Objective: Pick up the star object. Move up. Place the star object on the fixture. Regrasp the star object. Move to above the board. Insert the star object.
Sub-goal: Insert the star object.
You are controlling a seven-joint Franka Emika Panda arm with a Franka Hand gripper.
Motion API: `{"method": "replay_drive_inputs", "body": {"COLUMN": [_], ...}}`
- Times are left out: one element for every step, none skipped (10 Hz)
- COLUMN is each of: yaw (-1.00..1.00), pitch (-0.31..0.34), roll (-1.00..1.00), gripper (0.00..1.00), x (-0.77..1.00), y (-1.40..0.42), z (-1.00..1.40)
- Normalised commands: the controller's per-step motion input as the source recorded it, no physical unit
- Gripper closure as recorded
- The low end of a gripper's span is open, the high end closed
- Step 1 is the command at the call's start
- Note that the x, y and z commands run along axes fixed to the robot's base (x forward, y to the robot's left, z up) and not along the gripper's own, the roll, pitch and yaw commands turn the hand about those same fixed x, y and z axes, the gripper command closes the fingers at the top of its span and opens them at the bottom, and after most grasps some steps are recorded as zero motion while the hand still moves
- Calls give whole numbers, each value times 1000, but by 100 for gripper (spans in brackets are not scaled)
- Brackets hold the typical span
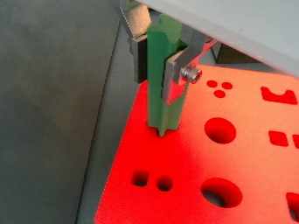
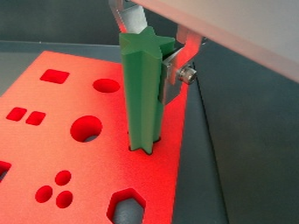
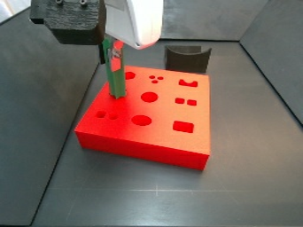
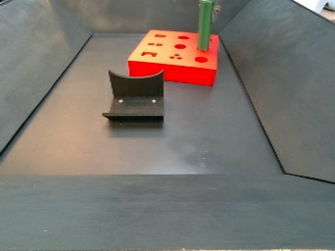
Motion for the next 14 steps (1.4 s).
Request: {"method": "replay_drive_inputs", "body": {"yaw": [-106, -34, -34, 0, 0, 0, 0, 0, 0, 0, 0, 0, 0, 0], "pitch": [194, 83, 41, 100, 0, -34, -26, 0, -74, -64, -11, -51, -10, -7], "roll": [0, 0, -44, 13, 0, 0, 0, -9, 0, 80, 0, 0, 0, 0], "gripper": [100, 100, 100, 100, 100, 100, 100, 100, 100, 100, 100, 100, 100, 100], "x": [189, 97, 120, 134, 0, 0, 0, 0, 0, 0, 0, 0, 0, 0], "y": [0, 0, 11, 0, 0, 0, 0, 0, 0, 0, 0, 0, 0, 0], "z": [-446, -409, -577, -103, -46, -431, -200, 0, -369, -789, 0, -9, 0, 0]}}
